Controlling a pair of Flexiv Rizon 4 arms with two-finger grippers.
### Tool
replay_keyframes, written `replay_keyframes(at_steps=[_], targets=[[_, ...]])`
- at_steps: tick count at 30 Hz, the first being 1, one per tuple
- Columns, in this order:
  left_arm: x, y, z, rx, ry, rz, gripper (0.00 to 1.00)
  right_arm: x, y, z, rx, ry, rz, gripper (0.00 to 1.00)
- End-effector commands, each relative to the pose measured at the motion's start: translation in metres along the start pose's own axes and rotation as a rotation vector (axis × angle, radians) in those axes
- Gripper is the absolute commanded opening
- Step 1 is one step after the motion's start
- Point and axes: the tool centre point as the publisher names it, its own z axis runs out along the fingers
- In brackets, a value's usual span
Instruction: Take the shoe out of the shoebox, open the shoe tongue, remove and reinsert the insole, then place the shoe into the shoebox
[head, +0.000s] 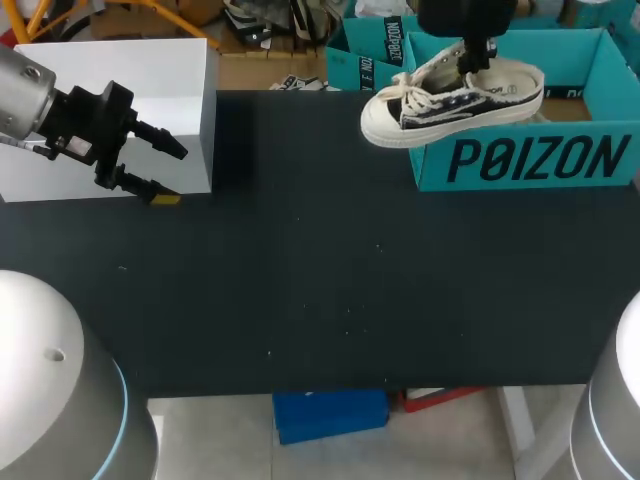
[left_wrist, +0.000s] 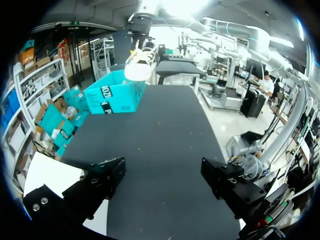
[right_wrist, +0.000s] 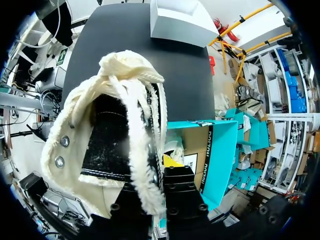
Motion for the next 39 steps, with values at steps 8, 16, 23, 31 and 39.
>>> replay_keyframes(at_steps=[8,16,23,31,39], targets=[[0.001,0.001,0.001,-0.001,-0.004,0.002,1.00,-0.072,-0.061,0.007,-0.006,-0.002,-0.002,0.00],[0.001,0.001,0.001,-0.001,-0.004,0.002,1.00,-0.072,-0.061,0.007,-0.006,-0.002,-0.002,0.00],[0.001,0.001,0.001,-0.001,-0.004,0.002,1.00,-0.072,-0.061,0.007,-0.006,-0.002,-0.002,0.00],[0.001,0.001,0.001,-0.001,-0.004,0.002,1.00,-0.075,-0.061,0.009,0.001,-0.007,-0.005,0.00],[0.001,0.001,0.001,-0.001,-0.004,0.002,1.00,-0.105,-0.081,0.019,0.019,-0.024,-0.029,0.00]])
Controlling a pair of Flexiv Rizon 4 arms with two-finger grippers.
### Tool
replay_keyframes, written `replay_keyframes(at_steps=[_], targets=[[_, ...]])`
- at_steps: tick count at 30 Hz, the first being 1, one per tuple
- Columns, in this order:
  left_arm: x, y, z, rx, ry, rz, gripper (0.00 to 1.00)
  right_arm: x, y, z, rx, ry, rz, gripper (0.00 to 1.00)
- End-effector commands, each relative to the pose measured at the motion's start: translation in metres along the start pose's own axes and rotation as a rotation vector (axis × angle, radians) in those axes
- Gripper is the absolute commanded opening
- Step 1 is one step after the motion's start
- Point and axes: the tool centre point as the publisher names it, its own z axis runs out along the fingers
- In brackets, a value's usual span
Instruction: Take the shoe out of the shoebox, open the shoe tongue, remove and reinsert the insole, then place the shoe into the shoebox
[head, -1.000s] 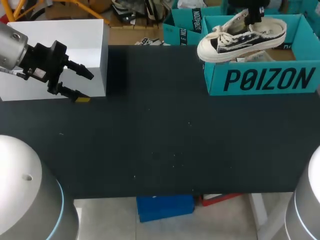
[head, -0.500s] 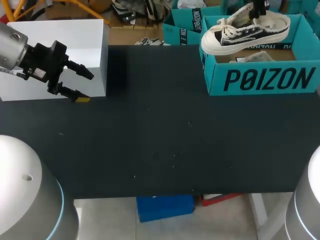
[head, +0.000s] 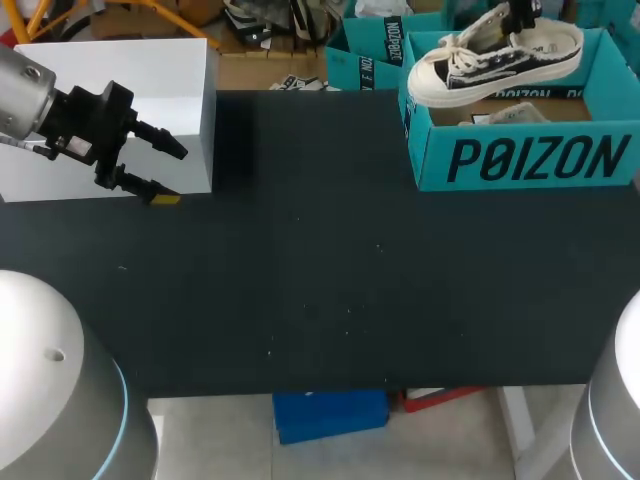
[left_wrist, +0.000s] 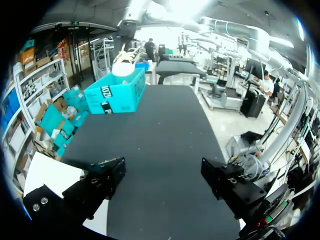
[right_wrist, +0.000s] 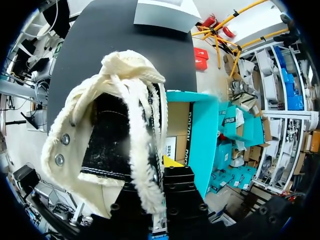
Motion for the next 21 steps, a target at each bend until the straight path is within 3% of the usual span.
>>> replay_keyframes(at_steps=[1,14,21], targets=[[0.001,0.001,0.001,-0.001,-0.004,0.002,1.00,-0.021,-0.011,0.009,-0.003,0.017,-0.006,0.00],[0.001,0.001,0.001,-0.001,-0.004,0.002,1.00,-0.083,-0.062,0.057,0.003,0.023,-0.024,0.00],[0.001,0.001,0.001,-0.001,-0.004,0.002,1.00,-0.103,-0.089,0.088,-0.001,0.064,-0.034,0.00]])
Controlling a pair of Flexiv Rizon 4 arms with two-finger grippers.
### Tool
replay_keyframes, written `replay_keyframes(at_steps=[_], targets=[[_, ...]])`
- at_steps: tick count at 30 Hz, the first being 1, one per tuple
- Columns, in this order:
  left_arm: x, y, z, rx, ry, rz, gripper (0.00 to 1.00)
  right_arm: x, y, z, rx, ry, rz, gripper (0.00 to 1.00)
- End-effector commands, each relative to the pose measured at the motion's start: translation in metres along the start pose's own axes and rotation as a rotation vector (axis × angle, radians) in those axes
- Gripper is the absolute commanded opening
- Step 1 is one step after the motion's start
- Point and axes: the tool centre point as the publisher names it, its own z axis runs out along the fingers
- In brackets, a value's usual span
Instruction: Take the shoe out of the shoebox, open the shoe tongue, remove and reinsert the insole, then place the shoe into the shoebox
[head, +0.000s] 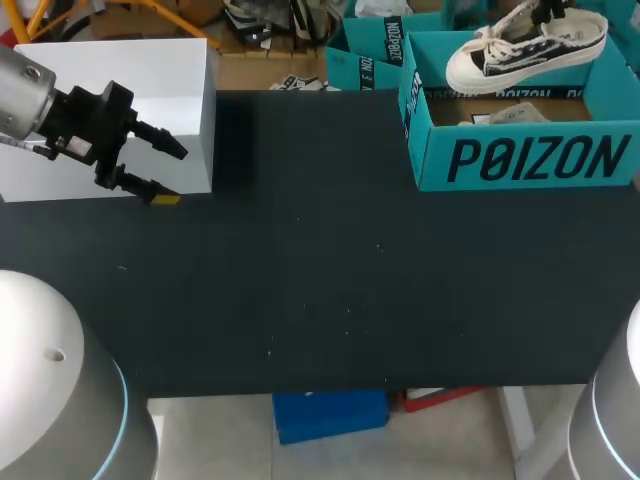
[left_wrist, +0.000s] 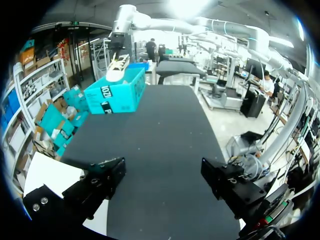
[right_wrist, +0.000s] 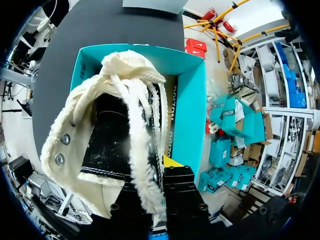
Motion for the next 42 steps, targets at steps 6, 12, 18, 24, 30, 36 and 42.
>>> replay_keyframes(at_steps=[6,12,18,24,30,36,42], targets=[[0.001,0.001,0.001,-0.001,-0.004,0.002,1.00,-0.041,-0.023,0.042,-0.032,0.074,-0.007,0.00],[0.001,0.001,0.001,-0.001,-0.004,0.002,1.00,-0.048,-0.020,0.058,-0.053,0.089,-0.003,0.00],[0.001,0.001,0.001,-0.001,-0.004,0.002,1.00,-0.047,-0.012,0.073,-0.072,0.101,0.018,0.00],[0.001,0.001,0.001,-0.001,-0.004,0.002,1.00,-0.046,-0.007,0.094,-0.067,0.094,0.029,0.00],[0.001,0.001,0.001,-0.001,-0.004,0.002,1.00,-0.039,0.000,0.115,-0.080,0.092,0.046,0.00],[0.001,0.001,0.001,-0.001,-0.004,0.002,1.00,-0.032,0.003,0.137,-0.083,0.093,0.060,0.00],[0.001,0.001,0.001,-0.001,-0.004,0.002,1.00,-0.030,0.000,0.158,-0.093,0.094,0.083,0.00]])
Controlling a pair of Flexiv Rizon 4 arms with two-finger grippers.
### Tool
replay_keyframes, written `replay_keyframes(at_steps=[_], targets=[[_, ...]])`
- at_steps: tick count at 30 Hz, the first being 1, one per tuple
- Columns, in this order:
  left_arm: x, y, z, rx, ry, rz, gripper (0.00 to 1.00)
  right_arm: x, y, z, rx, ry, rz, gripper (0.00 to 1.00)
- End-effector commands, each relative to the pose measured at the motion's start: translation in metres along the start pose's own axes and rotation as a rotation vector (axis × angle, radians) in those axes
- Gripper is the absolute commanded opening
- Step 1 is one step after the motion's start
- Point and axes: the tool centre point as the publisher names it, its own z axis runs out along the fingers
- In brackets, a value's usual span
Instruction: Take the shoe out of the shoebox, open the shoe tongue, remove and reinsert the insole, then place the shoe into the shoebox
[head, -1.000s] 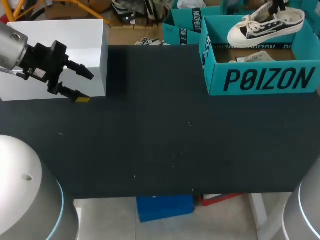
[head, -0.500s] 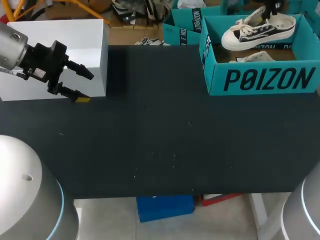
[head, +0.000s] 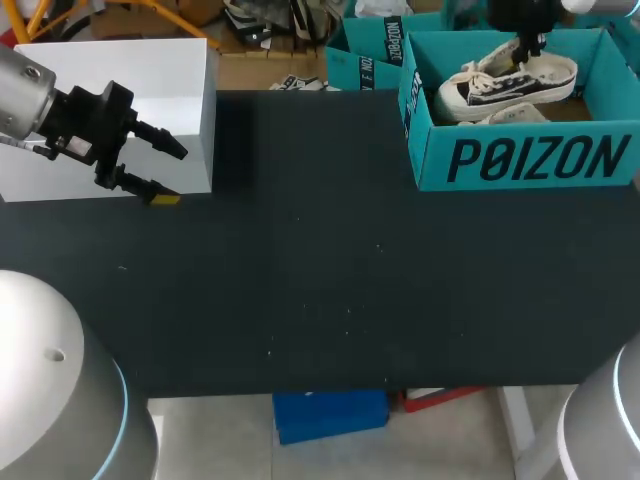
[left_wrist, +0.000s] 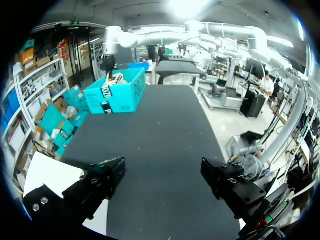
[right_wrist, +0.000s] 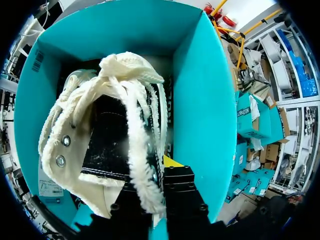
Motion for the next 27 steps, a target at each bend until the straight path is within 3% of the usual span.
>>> replay_keyframes(at_steps=[1,12,13,14,15,20,27], targets=[[0.001,0.001,0.001,-0.001,-0.004,0.002,1.00,-0.006,-0.002,0.020,-0.016,0.003,0.009,0.00],[0.001,0.001,0.001,-0.001,-0.004,0.002,1.00,-0.005,-0.003,0.039,-0.053,0.028,0.025,0.00],[0.001,0.001,0.001,-0.001,-0.004,0.002,1.00,-0.005,-0.004,0.040,-0.056,0.032,0.026,0.25],[0.001,0.001,0.001,-0.001,-0.004,0.002,1.00,-0.004,-0.004,0.040,-0.058,0.035,0.025,0.75],[0.001,0.001,0.001,-0.001,-0.004,0.002,1.00,-0.004,-0.004,0.040,-0.058,0.037,0.025,1.00],[0.001,0.001,0.001,-0.001,-0.004,0.002,1.00,-0.003,-0.008,0.033,-0.046,0.038,0.027,1.00],[0.001,0.001,0.001,-0.001,-0.004,0.002,1.00,-0.003,-0.016,0.003,-0.007,0.027,0.018,1.00]])
